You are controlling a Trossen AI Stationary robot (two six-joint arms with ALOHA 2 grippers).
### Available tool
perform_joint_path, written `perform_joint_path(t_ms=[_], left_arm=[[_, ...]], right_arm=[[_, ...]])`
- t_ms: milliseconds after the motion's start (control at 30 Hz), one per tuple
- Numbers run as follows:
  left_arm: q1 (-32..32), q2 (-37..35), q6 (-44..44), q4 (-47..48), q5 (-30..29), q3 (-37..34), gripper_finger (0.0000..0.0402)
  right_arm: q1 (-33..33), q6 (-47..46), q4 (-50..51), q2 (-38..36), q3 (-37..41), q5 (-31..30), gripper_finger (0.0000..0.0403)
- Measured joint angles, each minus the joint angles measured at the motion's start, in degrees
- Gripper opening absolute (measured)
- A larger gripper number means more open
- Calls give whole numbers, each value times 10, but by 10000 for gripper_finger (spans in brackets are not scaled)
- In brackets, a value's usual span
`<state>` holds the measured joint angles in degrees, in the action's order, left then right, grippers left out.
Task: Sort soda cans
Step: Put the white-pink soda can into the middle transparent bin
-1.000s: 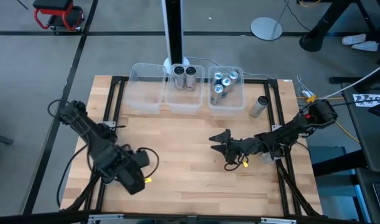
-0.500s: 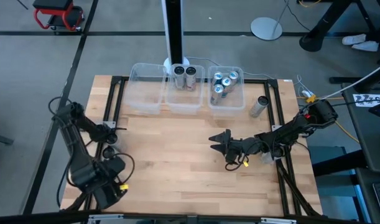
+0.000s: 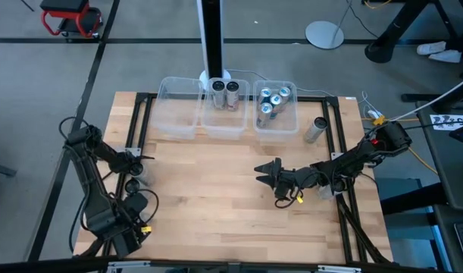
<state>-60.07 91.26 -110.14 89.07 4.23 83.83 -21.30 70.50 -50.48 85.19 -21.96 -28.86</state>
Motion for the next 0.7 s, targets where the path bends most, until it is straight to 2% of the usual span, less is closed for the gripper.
perform_joint_path(t_ms=[500, 700], left_arm=[[-14, -1, -26, 10, -37, -1, 324], [-29, -2, -47, -10, -30, -44, 324]], right_arm=[[0, -1, 0, 0, 0, 10, 326], [0, -1, 0, 0, 0, 15, 326]])
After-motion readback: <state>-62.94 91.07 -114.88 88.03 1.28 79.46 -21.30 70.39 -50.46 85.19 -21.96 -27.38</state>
